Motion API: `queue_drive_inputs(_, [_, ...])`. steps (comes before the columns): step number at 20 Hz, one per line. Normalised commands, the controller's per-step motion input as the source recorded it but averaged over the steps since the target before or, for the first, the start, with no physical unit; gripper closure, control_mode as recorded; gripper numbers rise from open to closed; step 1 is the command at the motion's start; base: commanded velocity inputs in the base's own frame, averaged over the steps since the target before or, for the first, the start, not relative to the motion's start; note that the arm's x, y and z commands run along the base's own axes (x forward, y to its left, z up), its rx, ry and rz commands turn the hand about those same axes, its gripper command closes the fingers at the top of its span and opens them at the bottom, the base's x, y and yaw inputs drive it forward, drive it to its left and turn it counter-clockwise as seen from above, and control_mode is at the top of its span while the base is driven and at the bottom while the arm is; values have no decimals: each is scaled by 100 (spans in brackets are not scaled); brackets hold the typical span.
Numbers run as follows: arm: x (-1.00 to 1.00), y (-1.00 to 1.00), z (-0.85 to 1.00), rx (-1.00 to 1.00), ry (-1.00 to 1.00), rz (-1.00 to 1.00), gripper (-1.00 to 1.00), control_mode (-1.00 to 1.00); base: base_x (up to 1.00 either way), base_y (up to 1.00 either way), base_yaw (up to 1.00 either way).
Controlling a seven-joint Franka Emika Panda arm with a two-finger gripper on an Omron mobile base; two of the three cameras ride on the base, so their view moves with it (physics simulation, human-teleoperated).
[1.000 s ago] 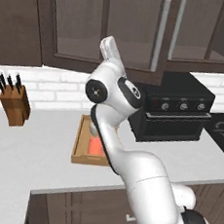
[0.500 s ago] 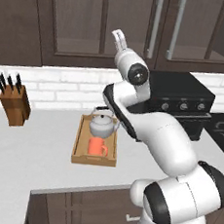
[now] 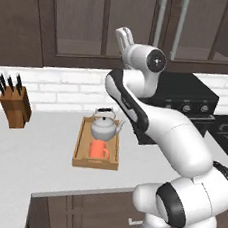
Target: Pick the kettle from the counter and place it on the tray. Then pick the mug from the cabinet and place it on the tray. Then close the cabinet doors.
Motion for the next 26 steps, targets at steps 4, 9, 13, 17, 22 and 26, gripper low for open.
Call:
queue_drive_inputs(4, [43, 0, -12, 0, 21, 0, 100, -100, 0, 0, 0])
queue_drive_inputs(9, [30, 0, -31, 2, 10, -5, 100, -100, 0, 0, 0])
queue_drive_inputs(13, [31, 0, -39, 6, 6, -5, 100, -100, 0, 0, 0])
queue_drive_inputs(17, [35, 0, -46, 10, 7, -2, 100, -100, 0, 0, 0])
queue_drive_inputs(22, [55, 0, -53, 7, 13, 0, 100, -100, 0, 0, 0])
queue_drive_inputs(26, [40, 0, -56, 10, 5, 0, 100, -100, 0, 0, 0])
